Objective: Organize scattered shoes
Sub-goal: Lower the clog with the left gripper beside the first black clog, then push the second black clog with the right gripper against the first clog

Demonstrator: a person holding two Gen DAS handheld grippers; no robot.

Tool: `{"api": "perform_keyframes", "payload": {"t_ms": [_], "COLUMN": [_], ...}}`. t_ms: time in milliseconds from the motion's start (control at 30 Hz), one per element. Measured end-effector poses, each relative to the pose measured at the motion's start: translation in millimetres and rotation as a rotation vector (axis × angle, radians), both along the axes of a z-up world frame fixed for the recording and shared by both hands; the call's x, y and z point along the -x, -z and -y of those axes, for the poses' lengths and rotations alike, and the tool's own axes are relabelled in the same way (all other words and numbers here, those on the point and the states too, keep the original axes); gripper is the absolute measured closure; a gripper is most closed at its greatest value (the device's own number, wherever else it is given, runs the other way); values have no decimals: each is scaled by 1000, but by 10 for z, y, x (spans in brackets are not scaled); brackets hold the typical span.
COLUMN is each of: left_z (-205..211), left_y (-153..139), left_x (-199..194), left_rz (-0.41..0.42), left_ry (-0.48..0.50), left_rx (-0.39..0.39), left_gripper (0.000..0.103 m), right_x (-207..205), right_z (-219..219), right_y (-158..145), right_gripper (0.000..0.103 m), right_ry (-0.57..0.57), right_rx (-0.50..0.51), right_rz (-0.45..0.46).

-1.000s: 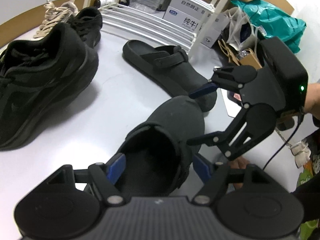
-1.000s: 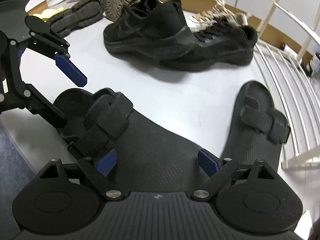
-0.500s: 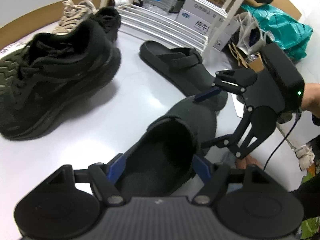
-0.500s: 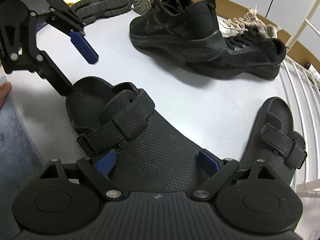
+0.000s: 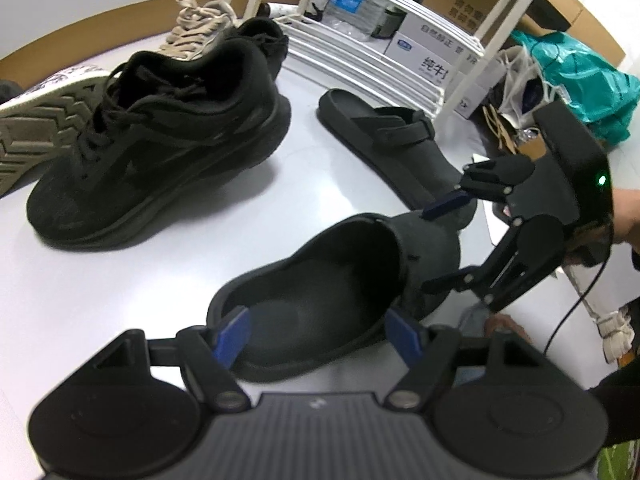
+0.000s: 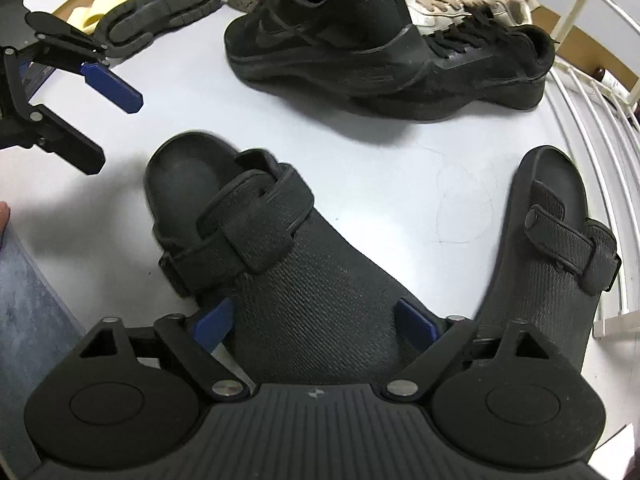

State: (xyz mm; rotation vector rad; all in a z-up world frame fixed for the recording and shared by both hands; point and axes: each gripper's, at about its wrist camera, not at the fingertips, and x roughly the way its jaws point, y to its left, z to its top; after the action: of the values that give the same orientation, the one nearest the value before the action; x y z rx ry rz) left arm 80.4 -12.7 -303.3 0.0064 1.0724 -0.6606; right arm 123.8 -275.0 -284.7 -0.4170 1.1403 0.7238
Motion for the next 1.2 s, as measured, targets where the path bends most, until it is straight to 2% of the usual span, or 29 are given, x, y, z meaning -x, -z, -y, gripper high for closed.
{"api": "perform_keyframes", "payload": {"t_ms": [67, 200, 300, 467, 567, 667, 700, 867, 1033, 1200], "left_z": [-24, -52, -55, -24, -37, -60, -66, -88, -87, -97], "left_y": [9, 15, -1, -8, -6, 7, 9, 20, 31, 37], "left_x": [1, 10, 16, 16, 18, 19, 18, 19, 26, 16], "left_rz": [-3, -1, 6, 6, 6, 3, 2, -4, -5, -7], "left_ry": [-4, -10, -13, -10, -18, -28, -31, -39, -35, -41], "left_rx": [1, 1, 16, 13, 13, 7, 6, 3, 0, -5], "left_gripper": [26, 26, 26, 26, 26, 26, 26, 26, 26, 26], "right_x": [-17, -33, -136, -73, -91, -175, -174, -65, -45, -73], "right_z": [9, 2, -9, -172, -143, 15, 40, 25, -9, 11], "right_y": [-45, -35, 61, 190, 189, 119, 108, 115, 110, 177], "right_gripper": [16, 10, 8, 0, 6, 20, 24, 24, 25, 12], "right_ry": [-32, -122, -163, -215, -96, 154, 197, 239, 268, 362], "right_rx": [-4, 51, -4, 9, -11, -48, -43, 13, 50, 2], "right_rz": [16, 86, -1, 6, -14, -80, -94, -125, -230, -243]}}
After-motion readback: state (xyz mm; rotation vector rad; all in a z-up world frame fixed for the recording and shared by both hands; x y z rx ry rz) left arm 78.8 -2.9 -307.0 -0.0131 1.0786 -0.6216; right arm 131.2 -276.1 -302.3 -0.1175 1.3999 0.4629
